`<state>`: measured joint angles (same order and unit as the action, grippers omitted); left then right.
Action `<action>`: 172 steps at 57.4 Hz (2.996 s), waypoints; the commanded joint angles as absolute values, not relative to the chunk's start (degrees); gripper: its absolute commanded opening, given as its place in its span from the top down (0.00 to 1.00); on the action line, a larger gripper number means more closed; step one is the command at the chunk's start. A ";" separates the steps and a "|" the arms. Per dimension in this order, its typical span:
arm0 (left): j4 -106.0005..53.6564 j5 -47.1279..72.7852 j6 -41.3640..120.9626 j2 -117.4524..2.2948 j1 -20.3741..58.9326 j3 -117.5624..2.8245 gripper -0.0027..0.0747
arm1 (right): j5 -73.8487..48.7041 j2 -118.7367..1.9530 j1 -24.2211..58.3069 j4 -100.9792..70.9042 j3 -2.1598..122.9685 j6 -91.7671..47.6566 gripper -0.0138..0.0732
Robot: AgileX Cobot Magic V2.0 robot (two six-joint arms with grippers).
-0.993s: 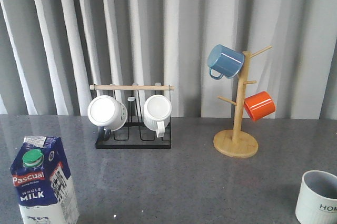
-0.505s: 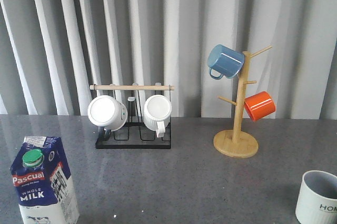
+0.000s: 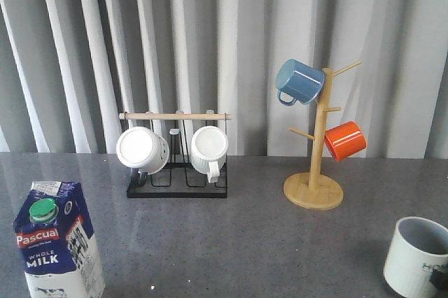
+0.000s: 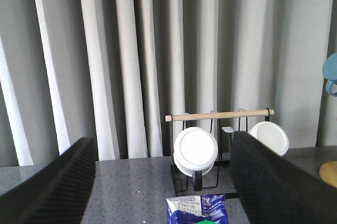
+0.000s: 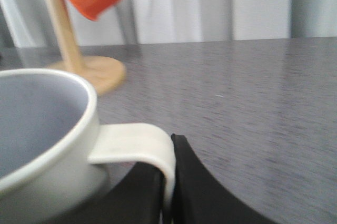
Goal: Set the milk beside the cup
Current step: 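Grasp the white HOME mug with the right gripper and slide it toward the table center, then release the mug and withdraw the right gripper upward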
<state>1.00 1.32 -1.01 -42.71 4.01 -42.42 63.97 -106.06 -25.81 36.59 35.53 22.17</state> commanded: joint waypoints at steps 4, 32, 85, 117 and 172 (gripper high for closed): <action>0.57 -3.08 -1.15 -42.53 4.13 -44.39 0.30 | 63.36 -97.41 -14.28 32.69 36.73 23.34 0.84; 0.57 -3.08 -1.15 -42.53 4.13 -44.39 0.30 | 49.77 -100.74 22.38 -21.63 41.04 -3.41 0.84; 0.57 -3.08 -1.10 -42.53 4.13 -44.39 0.30 | 55.17 -102.71 26.18 -24.60 36.56 -7.09 0.57; 0.57 -3.08 -1.10 -42.53 4.13 -44.39 0.30 | 38.83 -74.51 24.18 -15.93 27.43 -14.66 0.56; 0.57 -3.08 -1.10 -42.53 4.13 -44.39 0.30 | 9.30 -39.38 14.00 -5.55 36.00 -14.92 0.85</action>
<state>1.00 1.32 -1.01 -42.71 4.01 -42.42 5.41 -39.49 14.39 -6.27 34.04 -14.61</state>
